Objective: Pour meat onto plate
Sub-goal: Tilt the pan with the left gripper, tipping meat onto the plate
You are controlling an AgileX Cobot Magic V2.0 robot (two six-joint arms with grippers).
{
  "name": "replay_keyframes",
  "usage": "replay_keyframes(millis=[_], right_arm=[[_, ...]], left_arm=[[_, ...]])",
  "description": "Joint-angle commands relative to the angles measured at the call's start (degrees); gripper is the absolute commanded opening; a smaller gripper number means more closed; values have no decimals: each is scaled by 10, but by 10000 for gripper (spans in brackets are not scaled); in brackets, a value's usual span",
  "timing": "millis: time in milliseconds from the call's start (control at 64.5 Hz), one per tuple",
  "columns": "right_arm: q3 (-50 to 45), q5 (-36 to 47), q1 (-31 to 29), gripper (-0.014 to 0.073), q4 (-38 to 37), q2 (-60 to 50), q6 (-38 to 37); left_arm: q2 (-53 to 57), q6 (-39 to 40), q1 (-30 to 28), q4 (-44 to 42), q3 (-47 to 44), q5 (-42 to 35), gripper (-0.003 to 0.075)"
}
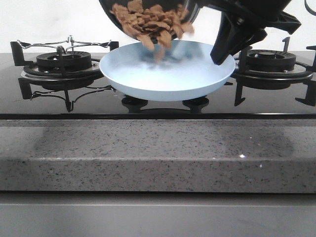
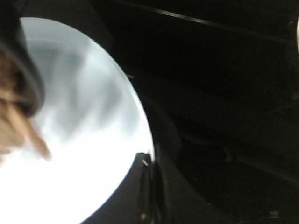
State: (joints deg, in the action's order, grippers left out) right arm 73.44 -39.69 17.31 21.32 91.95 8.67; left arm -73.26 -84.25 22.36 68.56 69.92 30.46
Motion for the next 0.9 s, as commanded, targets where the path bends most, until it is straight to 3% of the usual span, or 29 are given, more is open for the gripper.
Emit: replay_keyframes(millis=[0,263,883], right_arm=[[14,24,-1,-113,8,-29,6],[14,24,-1,-113,8,-29,6],[14,24,-1,-113,8,-29,6]], left_arm=[[23,-40,18,24,20,-50,-20],[23,-101,25,17,20,-54,-20],[23,-100,25,7,20,-53,-20]])
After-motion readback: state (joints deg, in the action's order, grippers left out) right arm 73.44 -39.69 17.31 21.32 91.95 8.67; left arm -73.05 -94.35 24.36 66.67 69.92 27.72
